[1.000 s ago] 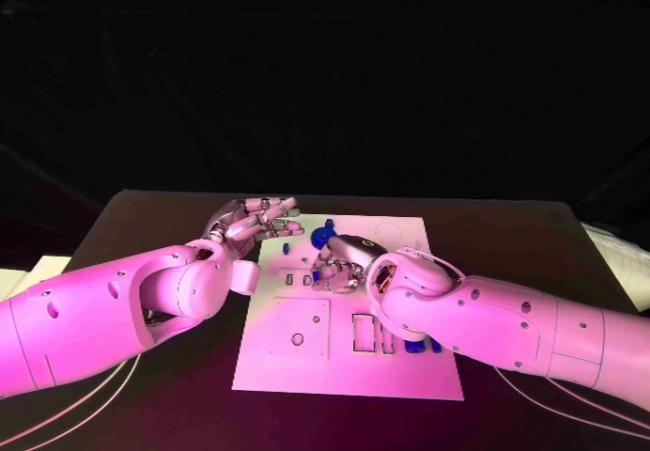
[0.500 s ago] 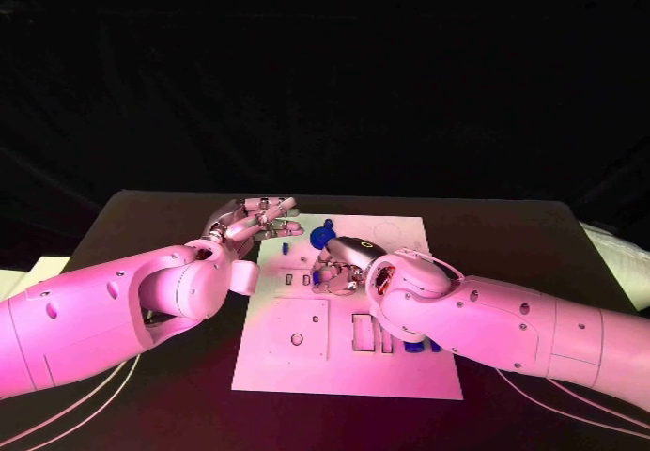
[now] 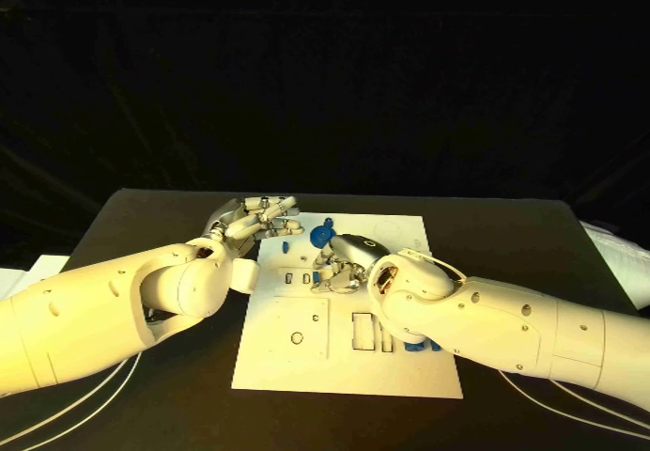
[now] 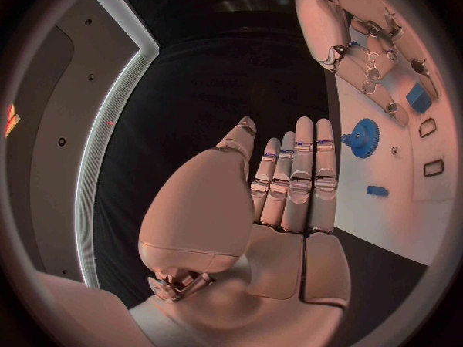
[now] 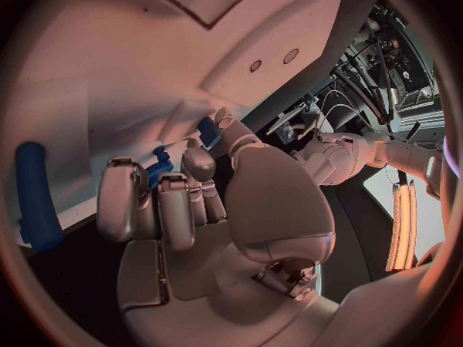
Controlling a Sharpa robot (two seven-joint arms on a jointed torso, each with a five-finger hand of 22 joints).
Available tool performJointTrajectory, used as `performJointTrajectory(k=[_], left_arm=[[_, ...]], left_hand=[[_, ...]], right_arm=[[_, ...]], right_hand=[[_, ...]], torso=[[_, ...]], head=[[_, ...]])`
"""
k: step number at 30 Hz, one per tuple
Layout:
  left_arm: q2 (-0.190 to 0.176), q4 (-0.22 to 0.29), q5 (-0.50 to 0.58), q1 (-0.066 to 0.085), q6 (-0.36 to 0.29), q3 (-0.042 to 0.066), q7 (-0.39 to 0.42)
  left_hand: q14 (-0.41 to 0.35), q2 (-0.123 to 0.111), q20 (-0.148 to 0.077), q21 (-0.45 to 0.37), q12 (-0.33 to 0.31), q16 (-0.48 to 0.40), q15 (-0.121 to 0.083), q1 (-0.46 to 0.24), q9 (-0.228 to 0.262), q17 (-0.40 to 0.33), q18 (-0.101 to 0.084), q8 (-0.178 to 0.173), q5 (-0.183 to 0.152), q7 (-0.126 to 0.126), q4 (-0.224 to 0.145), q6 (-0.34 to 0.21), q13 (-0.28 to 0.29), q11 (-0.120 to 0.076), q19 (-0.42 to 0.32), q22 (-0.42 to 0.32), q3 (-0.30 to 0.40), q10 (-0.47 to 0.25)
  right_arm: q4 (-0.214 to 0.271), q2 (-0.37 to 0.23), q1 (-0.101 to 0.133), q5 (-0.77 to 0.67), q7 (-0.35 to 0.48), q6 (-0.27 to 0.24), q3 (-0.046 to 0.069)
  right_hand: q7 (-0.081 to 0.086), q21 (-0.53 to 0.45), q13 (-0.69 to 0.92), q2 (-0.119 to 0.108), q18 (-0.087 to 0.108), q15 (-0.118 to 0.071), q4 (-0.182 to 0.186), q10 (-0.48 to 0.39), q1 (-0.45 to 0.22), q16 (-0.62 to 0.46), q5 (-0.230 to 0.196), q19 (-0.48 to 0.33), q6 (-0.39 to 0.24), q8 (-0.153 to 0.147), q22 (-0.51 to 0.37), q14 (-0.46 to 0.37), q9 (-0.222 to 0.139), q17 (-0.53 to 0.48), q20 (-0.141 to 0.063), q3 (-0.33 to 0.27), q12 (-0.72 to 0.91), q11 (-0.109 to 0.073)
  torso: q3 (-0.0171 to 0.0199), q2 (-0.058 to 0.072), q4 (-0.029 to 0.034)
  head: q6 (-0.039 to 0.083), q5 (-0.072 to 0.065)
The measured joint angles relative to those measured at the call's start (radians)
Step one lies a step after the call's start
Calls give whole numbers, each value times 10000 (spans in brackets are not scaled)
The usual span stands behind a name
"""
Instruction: Assemble the parts on the task board
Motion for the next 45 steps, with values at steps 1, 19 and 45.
performJointTrajectory(k=[1,19,45], left_arm=[[8,-8,1,0,1,-1,-8],[-26,-364,-1869,128,253,-11,-2319],[2164,-2149,-9578,1392,4868,-161,-9864]], left_hand=[[0,0,15,0,-3,0,0,0,0,11,-1,0,0,0,-25,0,0,0,16,0,-25,0],[2880,49,-1327,6520,1835,9484,-1171,-403,78,8572,-398,171,0,-628,-55,376,1407,-959,4190,5727,200,2311],[2858,445,-1699,12498,11391,13751,-1648,-2739,2911,10554,-1319,4920,-606,-1431,1455,-218,10671,-1660,4514,11785,-2608,2627]], right_arm=[[33,-25,0,5,26,-130,0],[1601,-2395,781,2959,3918,-1095,84],[1937,-4348,1365,7485,5107,-678,74]], right_hand=[[14,-11,-45,0,0,0,42,-22,0,-6,-10,0,-65,0,-17,0,-11,0,0,-98,-36,19],[102,-709,-766,495,310,70,441,-661,494,-557,-336,-642,-262,81,-1106,0,-23,-2,106,-1046,-684,87],[79,-1193,-1072,781,311,70,700,-679,669,-944,500,-910,-240,155,-1766,0,-20,5,53,-1697,-763,34]], torso=[[0,0,0],[29,-151,-75],[67,-524,-273]], head=[[-1,-2],[1,90],[-188,351]])
